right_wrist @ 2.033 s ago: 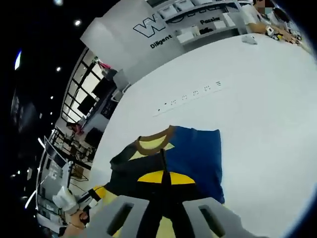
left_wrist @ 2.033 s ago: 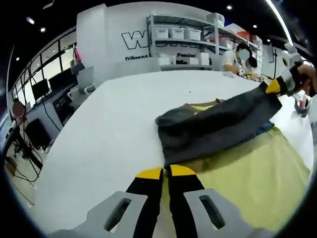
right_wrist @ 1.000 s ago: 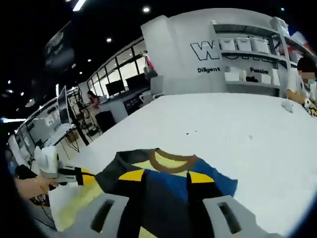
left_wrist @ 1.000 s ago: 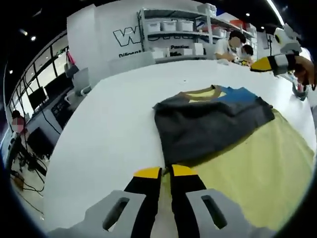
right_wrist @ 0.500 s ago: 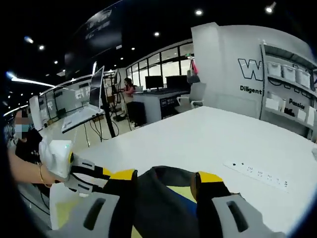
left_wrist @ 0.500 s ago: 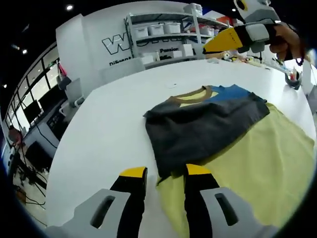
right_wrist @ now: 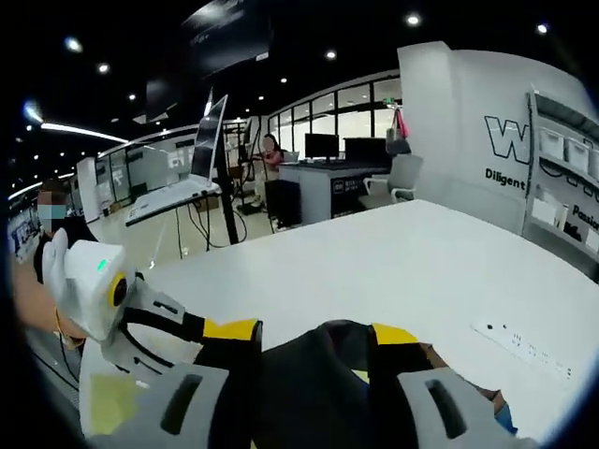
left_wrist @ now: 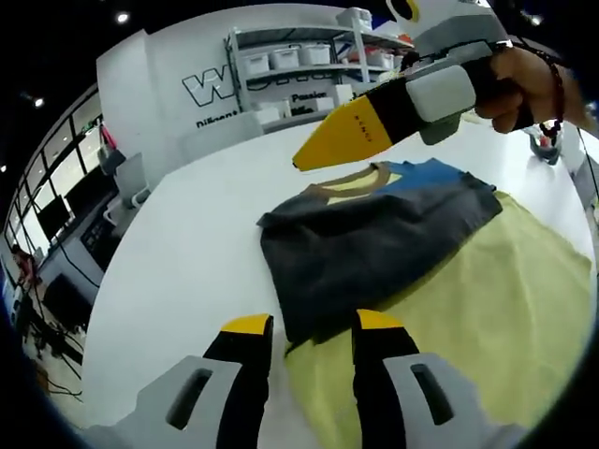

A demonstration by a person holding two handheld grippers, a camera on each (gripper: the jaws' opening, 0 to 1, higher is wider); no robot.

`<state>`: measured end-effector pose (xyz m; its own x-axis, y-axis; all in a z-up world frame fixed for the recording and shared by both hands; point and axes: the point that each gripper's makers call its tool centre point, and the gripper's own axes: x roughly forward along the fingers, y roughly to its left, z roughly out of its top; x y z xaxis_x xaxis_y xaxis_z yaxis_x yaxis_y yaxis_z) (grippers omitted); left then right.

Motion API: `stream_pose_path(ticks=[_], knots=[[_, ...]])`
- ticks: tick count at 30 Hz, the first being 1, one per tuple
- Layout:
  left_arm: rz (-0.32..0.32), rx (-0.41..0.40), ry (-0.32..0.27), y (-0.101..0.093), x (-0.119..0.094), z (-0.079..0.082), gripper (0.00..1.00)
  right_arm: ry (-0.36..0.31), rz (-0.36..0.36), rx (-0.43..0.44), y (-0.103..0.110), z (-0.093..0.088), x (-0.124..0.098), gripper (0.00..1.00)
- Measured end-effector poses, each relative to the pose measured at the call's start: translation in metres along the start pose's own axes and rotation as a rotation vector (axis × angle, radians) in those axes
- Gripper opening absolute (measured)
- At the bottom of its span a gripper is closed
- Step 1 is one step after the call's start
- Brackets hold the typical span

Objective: Fold the garment on the visible template until the final outline fits inside the template.

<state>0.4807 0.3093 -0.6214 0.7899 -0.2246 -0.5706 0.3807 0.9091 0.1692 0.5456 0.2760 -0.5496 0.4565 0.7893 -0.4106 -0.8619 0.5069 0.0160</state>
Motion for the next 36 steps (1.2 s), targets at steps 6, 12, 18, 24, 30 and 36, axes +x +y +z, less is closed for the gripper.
stream_pose_path(ticks=[6,12,18,24,30,36], knots=[[-0.011,0.013,0.016,-0.005,0.006,-0.004,0.30,0.017,0.019,-0.039,0.005,-0.013,0.029,0.31],[-0.013,-0.009,0.007,-0.002,0.007,-0.004,0.28,0.062,0.013,-0.095,0.008,-0.029,0.045,0.20],[-0.010,-0.031,0.010,0.000,0.008,-0.006,0.24,0.100,-0.016,-0.144,0.000,-0.040,0.053,0.11],[-0.016,-0.103,0.033,0.000,0.008,-0.010,0.04,0.152,-0.083,-0.209,-0.018,-0.052,0.051,0.00],[-0.010,-0.100,0.033,0.002,0.008,-0.010,0.06,0.148,-0.051,-0.200,-0.015,-0.051,0.045,0.00],[-0.007,-0.076,0.033,0.001,0.009,-0.010,0.06,0.145,-0.009,-0.296,-0.002,-0.042,0.037,0.10]])
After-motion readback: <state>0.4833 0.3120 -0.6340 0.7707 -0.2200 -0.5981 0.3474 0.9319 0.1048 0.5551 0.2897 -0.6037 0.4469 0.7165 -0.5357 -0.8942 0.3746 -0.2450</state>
